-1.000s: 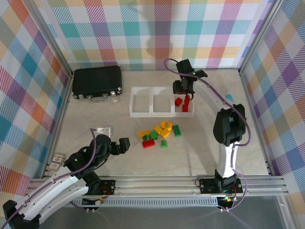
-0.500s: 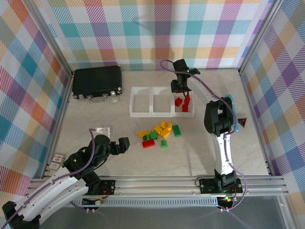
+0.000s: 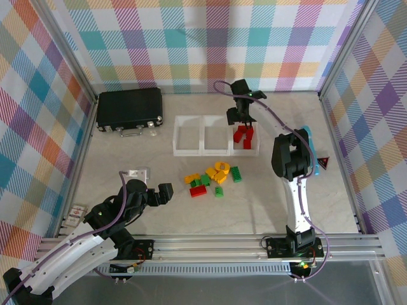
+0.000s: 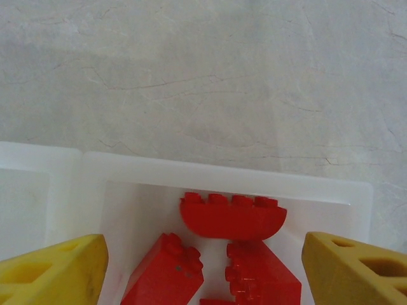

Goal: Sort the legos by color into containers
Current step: Place the lego in the container, then pick up the lego from the center of the table.

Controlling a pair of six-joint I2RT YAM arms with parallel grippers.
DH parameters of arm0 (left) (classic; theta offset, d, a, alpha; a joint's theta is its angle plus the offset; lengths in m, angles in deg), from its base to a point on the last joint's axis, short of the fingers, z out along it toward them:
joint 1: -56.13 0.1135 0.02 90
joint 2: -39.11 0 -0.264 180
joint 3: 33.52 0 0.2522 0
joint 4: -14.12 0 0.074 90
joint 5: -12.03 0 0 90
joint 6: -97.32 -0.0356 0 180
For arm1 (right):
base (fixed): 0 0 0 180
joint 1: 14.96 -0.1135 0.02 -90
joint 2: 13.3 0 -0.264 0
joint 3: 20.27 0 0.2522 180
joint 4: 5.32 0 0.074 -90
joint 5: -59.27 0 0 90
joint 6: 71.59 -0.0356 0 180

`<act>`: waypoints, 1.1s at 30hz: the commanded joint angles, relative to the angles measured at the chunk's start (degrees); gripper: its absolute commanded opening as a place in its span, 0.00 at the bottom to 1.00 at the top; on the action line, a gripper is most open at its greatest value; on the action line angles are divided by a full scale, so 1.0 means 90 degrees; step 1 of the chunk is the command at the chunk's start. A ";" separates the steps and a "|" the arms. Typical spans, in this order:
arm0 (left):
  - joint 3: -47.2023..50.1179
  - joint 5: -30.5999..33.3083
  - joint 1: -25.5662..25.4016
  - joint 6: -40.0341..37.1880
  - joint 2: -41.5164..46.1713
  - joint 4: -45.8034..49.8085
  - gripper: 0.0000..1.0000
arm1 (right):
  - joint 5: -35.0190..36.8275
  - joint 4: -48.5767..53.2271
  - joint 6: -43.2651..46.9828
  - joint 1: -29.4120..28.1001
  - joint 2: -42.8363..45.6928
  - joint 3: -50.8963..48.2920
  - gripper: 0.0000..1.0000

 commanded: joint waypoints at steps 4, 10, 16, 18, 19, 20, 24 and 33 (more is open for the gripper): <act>-0.0189 -0.0126 -0.0058 -0.0068 0.0086 0.0032 1.00 | -0.0123 0.0647 -0.0184 0.0054 0.0971 0.0174 0.81; -0.0150 -0.0169 -0.0054 -0.0059 0.0113 -0.0064 1.00 | -0.0482 0.0467 -0.0542 0.0046 0.2289 -0.0919 0.81; -0.0029 -0.0301 -0.0061 -0.0034 0.0087 -0.0309 1.00 | -0.0941 -0.0027 -0.0968 0.0025 0.3826 -0.2815 0.81; 0.0020 -0.0339 -0.0061 -0.0024 0.0039 -0.0394 1.00 | -0.1199 -0.0204 -0.1112 0.0016 0.4305 -0.3540 0.80; 0.0038 -0.0358 -0.0062 -0.0023 0.0014 -0.0434 1.00 | -0.1319 -0.0310 -0.1191 -0.0001 0.4554 -0.3907 0.80; 0.0053 -0.0375 -0.0059 -0.0015 -0.0026 -0.0487 1.00 | -0.1406 -0.0414 -0.1266 -0.0026 0.4806 -0.4277 0.80; 0.0131 -0.0494 -0.0059 -0.0024 -0.0183 -0.0726 1.00 | -0.1818 -0.0835 -0.1444 -0.0145 0.5629 -0.5557 0.80; 0.0204 -0.0644 -0.0061 0.0094 -0.0541 -0.1214 1.00 | -0.1662 -0.1222 -0.1807 -0.0919 0.6249 -0.7125 0.79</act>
